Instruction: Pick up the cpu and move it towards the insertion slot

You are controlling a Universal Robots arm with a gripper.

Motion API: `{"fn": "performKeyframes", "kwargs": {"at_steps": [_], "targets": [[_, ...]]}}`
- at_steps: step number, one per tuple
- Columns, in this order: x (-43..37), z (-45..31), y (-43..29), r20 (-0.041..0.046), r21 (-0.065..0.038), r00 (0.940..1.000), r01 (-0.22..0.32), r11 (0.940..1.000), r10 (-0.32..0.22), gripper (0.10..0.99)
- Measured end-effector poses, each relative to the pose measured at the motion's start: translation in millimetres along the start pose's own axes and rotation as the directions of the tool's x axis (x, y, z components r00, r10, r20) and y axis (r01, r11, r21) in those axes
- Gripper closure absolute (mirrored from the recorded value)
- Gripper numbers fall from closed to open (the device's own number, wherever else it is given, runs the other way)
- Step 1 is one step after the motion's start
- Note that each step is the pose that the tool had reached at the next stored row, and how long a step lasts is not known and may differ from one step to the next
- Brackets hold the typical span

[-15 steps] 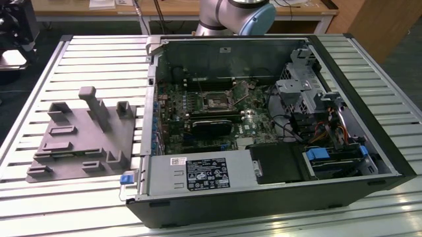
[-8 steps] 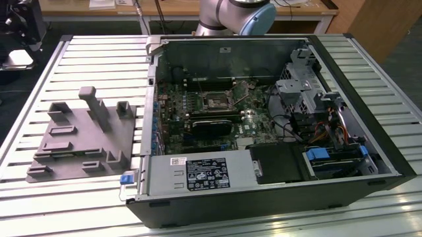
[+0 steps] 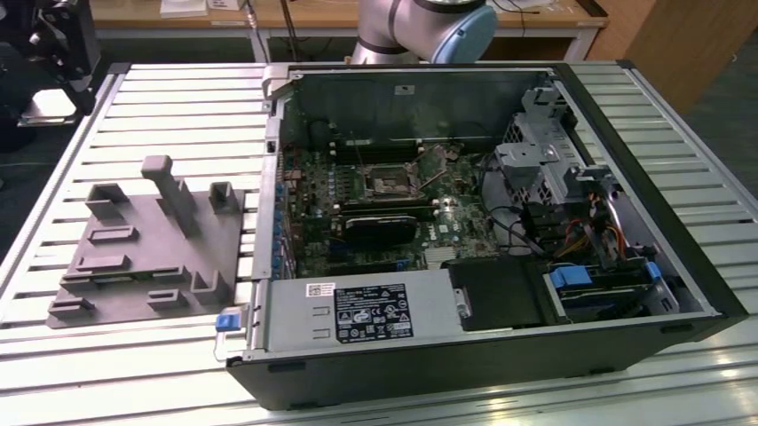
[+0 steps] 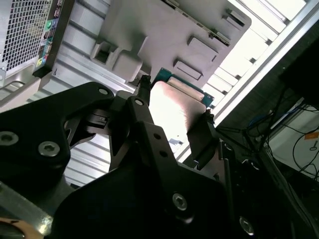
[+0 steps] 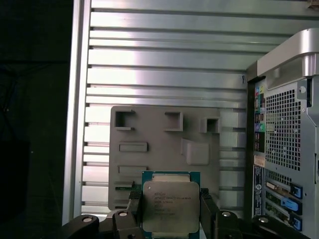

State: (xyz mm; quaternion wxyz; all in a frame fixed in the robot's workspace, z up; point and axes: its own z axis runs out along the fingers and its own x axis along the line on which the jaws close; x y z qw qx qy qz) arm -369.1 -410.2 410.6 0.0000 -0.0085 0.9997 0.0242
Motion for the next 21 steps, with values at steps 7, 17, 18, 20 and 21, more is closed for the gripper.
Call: {"fn": "performKeyframes", "kwargs": {"at_steps": [7,17,18,20,21], "targets": [[-12.2,0.0,-0.2,0.0000,0.000,1.0000,0.000,1.0000,0.000,0.541],[-28.5,0.0,-0.5,-0.0001,0.000,1.0000,0.000,1.0000,0.000,0.541],[-30.0,0.0,-0.5,-0.0001,0.000,1.0000,0.000,1.0000,0.000,0.541],[-33.2,0.0,-0.6,0.0000,0.000,1.0000,0.000,1.0000,0.000,0.541],[-34.7,0.0,-0.6,-0.0001,0.000,1.0000,0.000,1.0000,0.000,0.541]]}}
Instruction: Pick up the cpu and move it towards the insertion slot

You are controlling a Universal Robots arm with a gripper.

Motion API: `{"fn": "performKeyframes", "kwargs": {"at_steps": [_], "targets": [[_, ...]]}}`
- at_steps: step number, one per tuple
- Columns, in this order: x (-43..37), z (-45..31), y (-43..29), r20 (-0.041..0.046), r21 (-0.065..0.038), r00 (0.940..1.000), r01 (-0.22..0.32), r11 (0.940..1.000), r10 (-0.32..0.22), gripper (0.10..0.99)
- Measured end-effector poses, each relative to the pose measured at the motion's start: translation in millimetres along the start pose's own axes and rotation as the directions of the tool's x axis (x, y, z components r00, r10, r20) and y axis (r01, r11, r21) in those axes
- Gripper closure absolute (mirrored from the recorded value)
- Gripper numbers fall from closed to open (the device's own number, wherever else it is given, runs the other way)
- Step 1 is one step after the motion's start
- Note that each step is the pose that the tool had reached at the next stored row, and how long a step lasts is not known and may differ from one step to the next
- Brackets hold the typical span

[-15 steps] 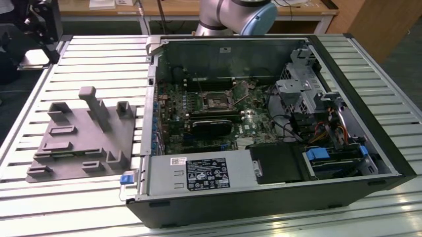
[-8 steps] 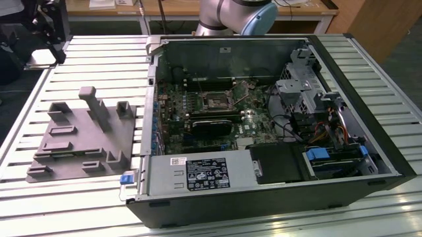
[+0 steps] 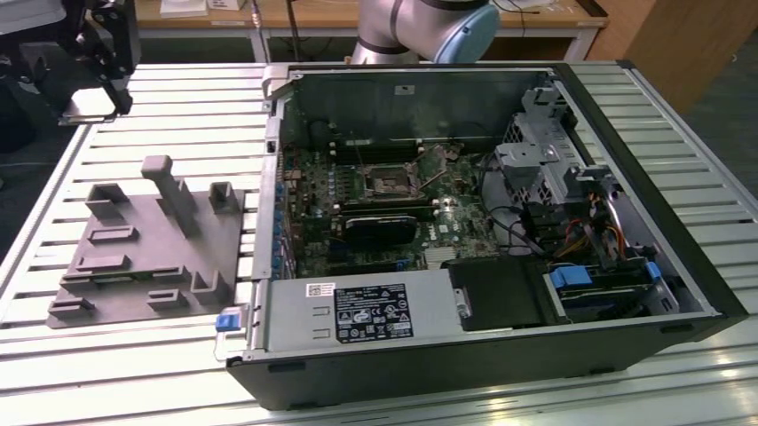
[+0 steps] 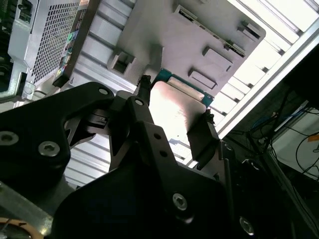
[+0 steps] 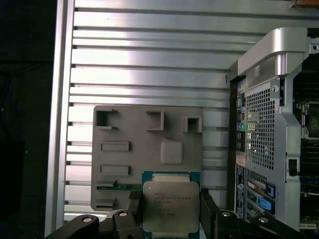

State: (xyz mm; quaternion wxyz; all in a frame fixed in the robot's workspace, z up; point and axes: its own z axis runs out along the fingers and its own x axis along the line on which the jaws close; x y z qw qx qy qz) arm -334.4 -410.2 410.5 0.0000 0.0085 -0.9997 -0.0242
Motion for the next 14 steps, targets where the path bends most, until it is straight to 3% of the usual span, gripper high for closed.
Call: {"fn": "performKeyframes", "kwargs": {"at_steps": [14], "targets": [[-20.4,0.0,-0.4,0.0000,0.000,1.0000,0.000,1.0000,0.000,0.541]]}}
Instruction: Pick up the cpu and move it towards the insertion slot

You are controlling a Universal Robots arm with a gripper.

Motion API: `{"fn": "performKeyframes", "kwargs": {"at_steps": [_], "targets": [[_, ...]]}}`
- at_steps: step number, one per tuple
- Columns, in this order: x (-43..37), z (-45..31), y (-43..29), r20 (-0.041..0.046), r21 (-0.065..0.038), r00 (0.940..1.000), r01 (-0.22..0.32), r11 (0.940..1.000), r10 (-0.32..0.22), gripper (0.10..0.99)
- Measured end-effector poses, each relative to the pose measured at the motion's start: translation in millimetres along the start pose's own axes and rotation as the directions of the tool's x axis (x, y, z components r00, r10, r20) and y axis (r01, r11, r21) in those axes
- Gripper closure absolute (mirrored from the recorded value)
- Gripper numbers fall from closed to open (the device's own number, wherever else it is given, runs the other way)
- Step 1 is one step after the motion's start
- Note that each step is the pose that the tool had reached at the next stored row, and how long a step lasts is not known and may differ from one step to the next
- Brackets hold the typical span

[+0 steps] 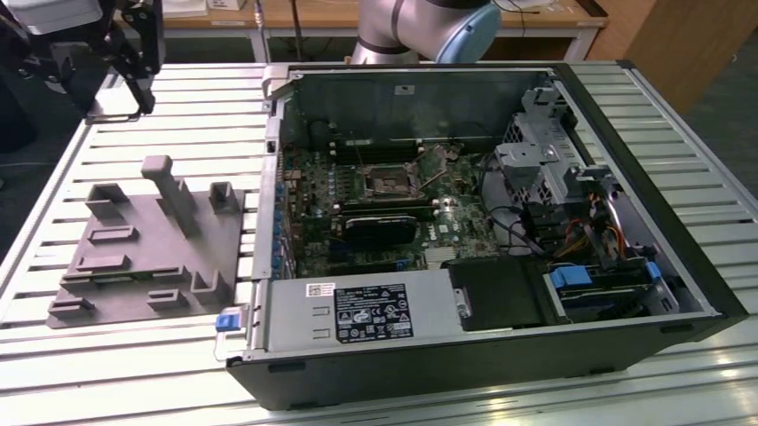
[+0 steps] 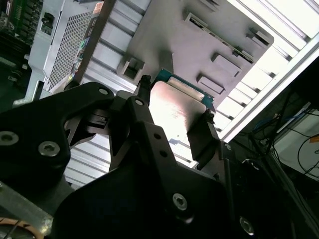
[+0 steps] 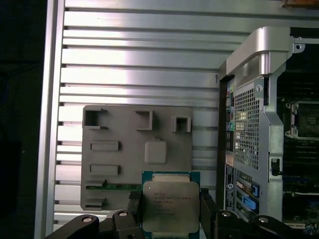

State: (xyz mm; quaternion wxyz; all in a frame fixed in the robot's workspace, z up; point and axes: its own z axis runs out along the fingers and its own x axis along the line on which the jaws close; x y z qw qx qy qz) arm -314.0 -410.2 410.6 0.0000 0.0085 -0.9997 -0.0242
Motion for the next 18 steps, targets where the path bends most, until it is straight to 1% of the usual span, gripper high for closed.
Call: {"fn": "performKeyframes", "kwargs": {"at_steps": [7,18], "targets": [[-10.2,0.0,-0.2,0.0000,0.000,1.0000,0.000,1.0000,0.000,0.541],[-31.7,0.0,-0.5,-0.0001,0.000,1.0000,0.000,1.0000,0.000,0.541]]}}
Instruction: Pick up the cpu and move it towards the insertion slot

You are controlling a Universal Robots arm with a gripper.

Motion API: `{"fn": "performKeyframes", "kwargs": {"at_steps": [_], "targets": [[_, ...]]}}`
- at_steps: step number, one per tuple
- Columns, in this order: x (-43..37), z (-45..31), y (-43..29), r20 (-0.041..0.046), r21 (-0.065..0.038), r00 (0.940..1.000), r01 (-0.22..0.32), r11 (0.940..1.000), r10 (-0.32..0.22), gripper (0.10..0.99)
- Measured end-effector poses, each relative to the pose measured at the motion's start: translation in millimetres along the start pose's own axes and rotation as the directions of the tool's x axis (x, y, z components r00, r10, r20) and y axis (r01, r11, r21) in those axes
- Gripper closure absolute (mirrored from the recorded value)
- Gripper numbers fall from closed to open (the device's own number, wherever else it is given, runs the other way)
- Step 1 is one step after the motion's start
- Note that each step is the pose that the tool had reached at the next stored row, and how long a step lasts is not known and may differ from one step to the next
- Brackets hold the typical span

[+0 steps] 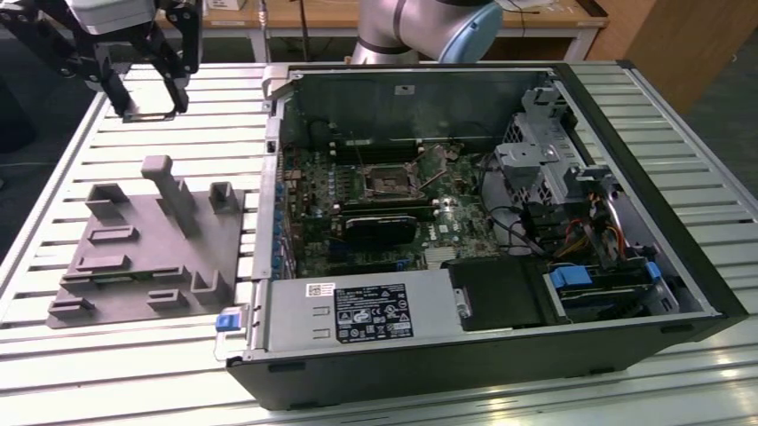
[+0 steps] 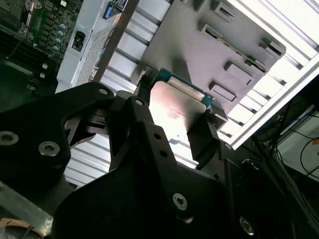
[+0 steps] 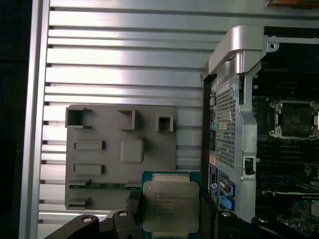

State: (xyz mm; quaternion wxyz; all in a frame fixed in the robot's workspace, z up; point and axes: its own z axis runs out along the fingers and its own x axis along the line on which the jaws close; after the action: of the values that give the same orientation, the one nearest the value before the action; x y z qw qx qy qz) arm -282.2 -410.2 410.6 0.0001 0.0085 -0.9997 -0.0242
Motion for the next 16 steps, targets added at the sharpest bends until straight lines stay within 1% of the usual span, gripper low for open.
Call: {"fn": "performKeyframes", "kwargs": {"at_steps": [16], "targets": [[-29.5,0.0,-0.5,0.0000,0.000,1.0000,0.000,1.0000,0.000,0.541]]}}
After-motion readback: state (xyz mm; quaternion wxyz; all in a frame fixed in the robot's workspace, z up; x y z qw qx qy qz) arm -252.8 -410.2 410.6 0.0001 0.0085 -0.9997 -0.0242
